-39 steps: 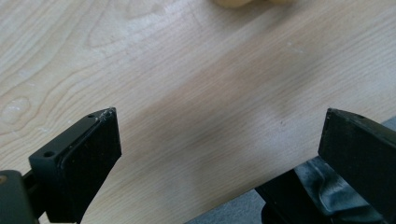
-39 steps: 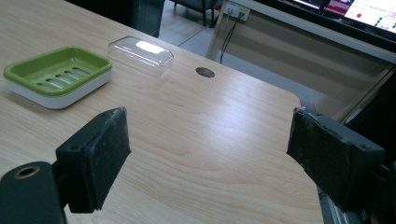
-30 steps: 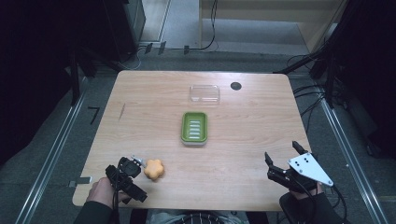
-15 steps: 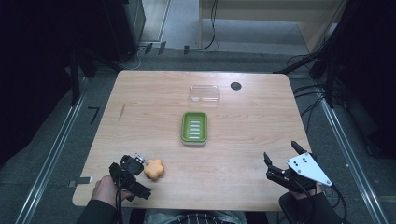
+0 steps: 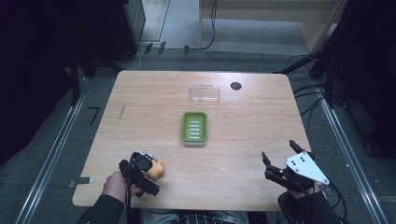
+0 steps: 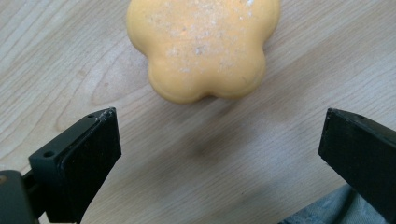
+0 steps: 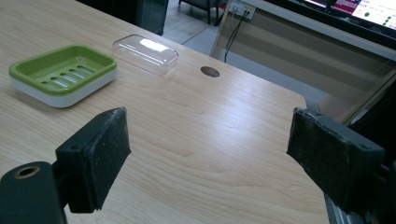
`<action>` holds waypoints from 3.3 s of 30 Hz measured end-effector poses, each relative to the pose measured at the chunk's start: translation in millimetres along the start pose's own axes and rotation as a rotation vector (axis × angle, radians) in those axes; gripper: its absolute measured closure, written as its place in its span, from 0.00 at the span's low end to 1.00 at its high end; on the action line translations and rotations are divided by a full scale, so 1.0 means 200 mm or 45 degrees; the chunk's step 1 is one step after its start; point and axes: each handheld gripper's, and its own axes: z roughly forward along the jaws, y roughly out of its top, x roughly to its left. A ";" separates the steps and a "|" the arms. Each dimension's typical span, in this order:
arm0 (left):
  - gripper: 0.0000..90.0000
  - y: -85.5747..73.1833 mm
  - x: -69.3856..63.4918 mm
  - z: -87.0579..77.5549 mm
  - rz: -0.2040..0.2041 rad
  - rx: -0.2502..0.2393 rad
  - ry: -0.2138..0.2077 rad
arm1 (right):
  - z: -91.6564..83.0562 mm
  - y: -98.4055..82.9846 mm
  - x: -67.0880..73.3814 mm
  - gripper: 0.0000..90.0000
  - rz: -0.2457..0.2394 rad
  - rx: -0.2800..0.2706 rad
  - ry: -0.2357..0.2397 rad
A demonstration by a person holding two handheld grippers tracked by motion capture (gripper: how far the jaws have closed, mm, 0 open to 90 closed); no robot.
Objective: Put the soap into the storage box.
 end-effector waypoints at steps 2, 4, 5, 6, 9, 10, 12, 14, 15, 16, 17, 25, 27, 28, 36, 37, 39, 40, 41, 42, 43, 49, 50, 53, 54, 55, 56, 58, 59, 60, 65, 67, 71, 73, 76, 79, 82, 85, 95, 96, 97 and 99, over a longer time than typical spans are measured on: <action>0.00 0.01 0.00 0.00 -0.004 -0.002 -0.002 | 0.00 0.00 0.00 0.15 0.006 -0.004 0.001; 0.00 0.02 0.00 0.01 -0.006 -0.003 0.003 | 0.00 0.00 0.00 0.15 0.002 -0.003 0.004; 0.00 0.02 0.00 0.01 -0.007 0.004 0.004 | 0.00 0.00 0.00 0.15 -0.002 -0.001 0.006; 0.00 0.03 0.00 0.01 -0.017 -0.001 0.010 | 0.00 0.00 0.00 0.15 -0.002 -0.001 0.006; 0.05 0.05 0.01 0.01 -0.028 -0.018 0.006 | 0.00 0.00 -0.01 0.15 0.003 -0.005 0.003; 0.06 0.05 0.01 0.02 -0.030 -0.018 0.009 | 0.00 0.00 -0.01 0.15 0.002 -0.004 0.003; 0.12 0.06 0.01 0.02 -0.025 -0.018 0.005 | 0.00 0.00 0.00 0.15 -0.001 -0.004 0.006; 0.16 0.08 0.01 0.02 -0.026 -0.017 0.014 | 0.00 0.00 0.00 0.15 0.000 -0.005 0.007; 0.18 0.08 0.01 0.02 -0.022 -0.020 0.023 | 0.00 0.00 0.00 0.15 0.000 -0.005 0.007; 0.21 0.09 0.01 0.02 -0.028 -0.023 0.030 | 0.00 0.00 0.00 0.15 0.002 -0.006 0.007; 0.22 0.09 0.01 0.03 -0.026 -0.016 0.038 | 0.00 0.00 0.00 0.15 0.004 -0.005 0.007; 0.37 0.11 0.03 0.04 -0.012 -0.024 0.045 | 0.00 0.00 0.00 0.15 0.002 -0.005 0.005; 0.43 0.11 0.03 0.04 -0.005 -0.017 0.039 | 0.00 0.00 0.00 0.15 0.003 -0.006 0.005; 0.43 0.10 0.03 0.04 0.000 -0.016 0.032 | 0.00 0.00 0.00 0.15 0.004 -0.006 0.005; 0.39 0.11 0.03 0.04 0.027 0.010 0.051 | 0.00 0.00 0.00 0.15 0.001 -0.008 0.007; 0.30 0.11 0.03 0.05 0.027 0.018 0.063 | 0.00 0.00 0.00 0.15 -0.001 -0.007 0.009; 0.29 0.11 0.03 0.05 0.028 0.026 0.064 | 0.00 0.00 0.00 0.15 -0.006 -0.006 0.008; 0.29 0.12 0.03 0.05 0.030 0.031 0.064 | 0.00 0.00 0.00 0.15 -0.006 -0.006 0.008; 0.30 0.12 0.03 0.05 0.032 0.034 0.057 | 0.00 0.00 0.00 0.15 -0.007 -0.007 0.007; 0.31 0.12 0.03 0.05 0.036 0.029 0.059 | 0.00 0.00 0.00 0.15 -0.003 -0.007 0.007; 0.31 0.13 0.03 0.06 0.046 0.033 0.062 | 0.00 0.00 0.00 0.15 -0.002 -0.007 0.007; 0.38 0.14 0.03 0.07 0.064 0.043 0.048 | 0.00 0.00 0.00 0.15 0.003 -0.008 0.004; 0.39 0.15 0.03 0.07 0.067 0.044 0.045 | 0.00 0.00 0.00 0.15 0.002 -0.007 0.004; 0.43 0.14 0.04 0.07 0.068 0.040 0.023 | 0.00 0.00 0.00 0.15 -0.003 -0.007 0.005; 0.43 0.14 0.04 0.07 0.066 0.040 0.021 | 0.00 0.00 0.00 0.15 -0.001 -0.007 0.005; 0.43 0.14 0.04 0.07 0.065 0.039 0.022 | 0.00 0.00 0.00 0.15 -0.001 -0.007 0.005; 0.43 0.14 0.04 0.07 0.067 0.038 0.022 | 0.00 0.00 0.00 0.15 0.002 -0.007 0.004; 0.44 0.14 0.04 0.07 0.065 0.037 0.021 | 0.00 0.00 0.00 0.15 -0.003 -0.007 0.005; 0.44 0.14 0.04 0.07 0.070 0.035 0.021 | 0.00 0.00 0.00 0.15 0.000 -0.006 0.004; 0.44 0.14 0.04 0.07 0.075 0.038 0.020 | 0.00 0.00 0.00 0.15 0.001 -0.006 0.004; 0.44 0.14 0.04 0.07 0.080 0.030 0.012 | 0.00 0.00 0.00 0.15 0.002 -0.006 0.005; 0.44 0.14 0.05 0.06 0.087 0.024 0.014 | 0.00 0.00 0.00 0.15 0.003 -0.007 0.005; 0.44 0.14 0.04 0.05 0.094 0.022 0.019 | 0.00 0.00 0.00 0.15 0.003 -0.008 0.006; 0.44 0.14 0.04 0.04 0.100 0.010 0.022 | 0.00 0.00 0.00 0.15 0.003 -0.008 0.006; 0.44 0.14 0.04 0.03 0.111 -0.003 0.015 | 0.00 0.00 0.00 0.15 0.005 -0.007 0.005; 0.44 0.14 0.03 0.02 0.118 -0.013 0.015 | 0.00 0.00 0.00 0.15 0.005 -0.006 0.005; 0.44 0.15 0.03 0.01 0.129 -0.012 0.016 | 0.00 0.00 0.00 0.15 0.005 -0.008 0.004; 0.44 0.15 0.02 0.01 0.131 -0.021 0.014 | 0.00 0.00 0.00 0.15 0.005 -0.008 0.004; 0.44 0.21 0.02 -0.01 0.167 -0.023 0.013 | 0.00 0.00 0.00 0.15 0.007 -0.007 0.003; 0.44 0.21 0.02 0.00 0.167 -0.024 0.012 | 0.00 0.00 0.00 0.15 0.005 -0.008 0.003; 0.44 0.22 0.02 -0.01 0.170 -0.024 0.012 | 0.00 0.00 0.00 0.15 0.005 -0.008 0.003; 0.44 0.23 0.02 -0.01 0.177 -0.021 0.011 | 0.00 0.00 0.00 0.15 0.005 -0.008 0.003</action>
